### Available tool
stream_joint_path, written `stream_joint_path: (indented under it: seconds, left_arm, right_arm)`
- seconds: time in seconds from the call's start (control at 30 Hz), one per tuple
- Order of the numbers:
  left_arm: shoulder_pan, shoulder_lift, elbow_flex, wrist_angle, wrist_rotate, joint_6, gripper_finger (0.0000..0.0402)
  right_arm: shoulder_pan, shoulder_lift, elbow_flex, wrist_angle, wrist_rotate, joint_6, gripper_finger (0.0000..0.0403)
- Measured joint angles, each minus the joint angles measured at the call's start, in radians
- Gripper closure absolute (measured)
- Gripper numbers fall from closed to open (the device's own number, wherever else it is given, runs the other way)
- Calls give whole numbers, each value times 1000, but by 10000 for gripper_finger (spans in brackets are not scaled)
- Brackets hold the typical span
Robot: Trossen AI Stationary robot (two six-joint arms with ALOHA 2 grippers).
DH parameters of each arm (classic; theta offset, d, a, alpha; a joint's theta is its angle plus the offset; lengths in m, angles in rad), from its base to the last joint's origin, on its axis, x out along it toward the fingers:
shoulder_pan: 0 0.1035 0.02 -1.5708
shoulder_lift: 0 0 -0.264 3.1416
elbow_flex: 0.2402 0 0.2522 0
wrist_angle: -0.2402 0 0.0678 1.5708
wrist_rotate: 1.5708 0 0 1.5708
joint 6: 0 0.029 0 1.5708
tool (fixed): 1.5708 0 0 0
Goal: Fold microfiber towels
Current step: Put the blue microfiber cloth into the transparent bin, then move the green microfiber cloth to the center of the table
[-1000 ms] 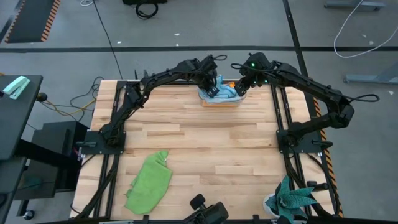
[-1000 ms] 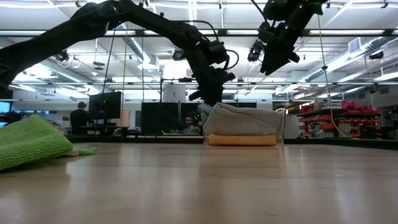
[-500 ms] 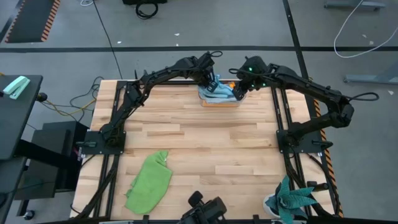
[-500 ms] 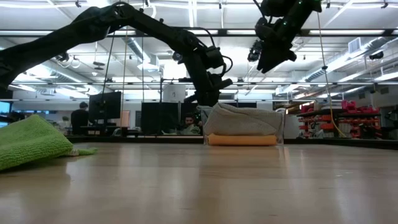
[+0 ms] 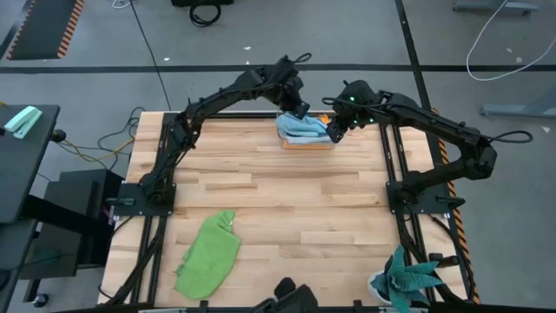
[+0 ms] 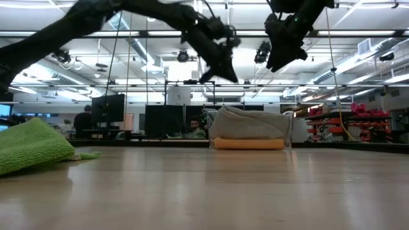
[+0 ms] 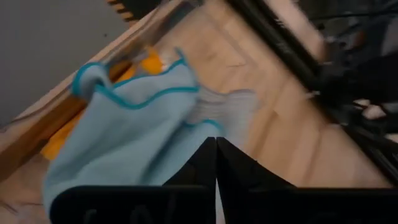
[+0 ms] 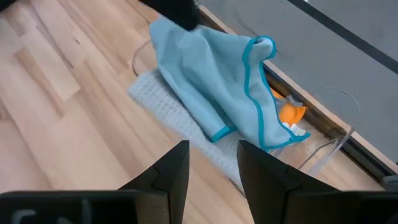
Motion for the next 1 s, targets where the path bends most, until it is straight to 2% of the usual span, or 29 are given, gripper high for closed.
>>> stream_joint_path:
  seconds: [0.13, 0.27, 0.4, 0.57, 0.63, 0.83, 1.0]
  left_arm:
    - [-22, -82, -14, -63, 7, 46, 369]
    - [-47, -134, -15, -245, -19, 126, 358]
    - [-88, -170, -15, -461, -80, 181, 359]
    - [-168, -178, -16, -687, -217, 231, 368]
    - [-204, -181, -29, -675, -263, 235, 372]
    - [-304, -200, -58, -679, -314, 255, 378]
    - [-374, -231, -121, -679, -419, 114, 375]
  right_arm:
    - [15, -42, 0, -50, 0, 29, 261]
    - [37, -104, 0, -135, 1, 37, 261]
    - [67, -174, 0, -226, 2, 87, 261]
    - [116, -264, 0, -300, 5, 183, 261]
    - [136, -297, 0, -329, 4, 215, 261]
    - [201, -377, 0, -434, 4, 305, 261]
    - [260, -428, 0, -516, 4, 323, 261]
